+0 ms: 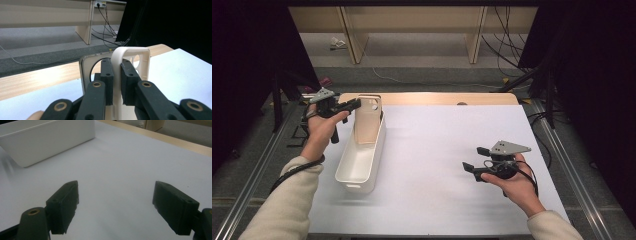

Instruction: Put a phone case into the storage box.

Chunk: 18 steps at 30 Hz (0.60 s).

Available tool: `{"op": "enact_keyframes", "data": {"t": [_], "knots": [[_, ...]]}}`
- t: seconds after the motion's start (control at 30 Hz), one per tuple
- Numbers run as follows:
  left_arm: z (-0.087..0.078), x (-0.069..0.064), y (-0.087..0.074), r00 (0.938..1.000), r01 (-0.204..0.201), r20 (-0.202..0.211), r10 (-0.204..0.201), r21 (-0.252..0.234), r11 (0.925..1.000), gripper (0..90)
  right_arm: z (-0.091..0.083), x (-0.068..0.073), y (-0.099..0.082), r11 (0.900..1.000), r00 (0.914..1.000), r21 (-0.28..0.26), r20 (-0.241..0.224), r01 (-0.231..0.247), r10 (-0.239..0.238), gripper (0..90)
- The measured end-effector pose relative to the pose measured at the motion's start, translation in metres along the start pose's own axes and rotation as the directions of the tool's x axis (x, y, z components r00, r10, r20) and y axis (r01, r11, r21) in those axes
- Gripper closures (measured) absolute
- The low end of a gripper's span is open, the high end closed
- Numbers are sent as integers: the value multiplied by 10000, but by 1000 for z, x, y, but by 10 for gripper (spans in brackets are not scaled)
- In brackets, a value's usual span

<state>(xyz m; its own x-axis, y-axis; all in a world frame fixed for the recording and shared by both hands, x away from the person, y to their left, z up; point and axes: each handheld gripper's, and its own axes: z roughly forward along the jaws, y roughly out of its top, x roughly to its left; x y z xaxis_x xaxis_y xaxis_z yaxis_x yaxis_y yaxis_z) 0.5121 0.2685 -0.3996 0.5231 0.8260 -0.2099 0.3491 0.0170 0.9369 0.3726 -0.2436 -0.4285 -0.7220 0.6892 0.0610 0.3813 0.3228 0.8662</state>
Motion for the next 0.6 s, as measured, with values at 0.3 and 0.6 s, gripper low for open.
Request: {"op": "enact_keyframes", "data": {"t": [0.3, 0.6], "knots": [[2, 3, -5, 9999, 106, 0, -106, 47, 9999, 818, 0, 0, 0, 10000, 10000, 14, -8, -5, 5, 220], [5, 5, -9, 9999, 162, -16, -162, 84, 9998, 817, 0, 0, 0, 10000, 10000, 7, -27, -1, 1, 220]]}}
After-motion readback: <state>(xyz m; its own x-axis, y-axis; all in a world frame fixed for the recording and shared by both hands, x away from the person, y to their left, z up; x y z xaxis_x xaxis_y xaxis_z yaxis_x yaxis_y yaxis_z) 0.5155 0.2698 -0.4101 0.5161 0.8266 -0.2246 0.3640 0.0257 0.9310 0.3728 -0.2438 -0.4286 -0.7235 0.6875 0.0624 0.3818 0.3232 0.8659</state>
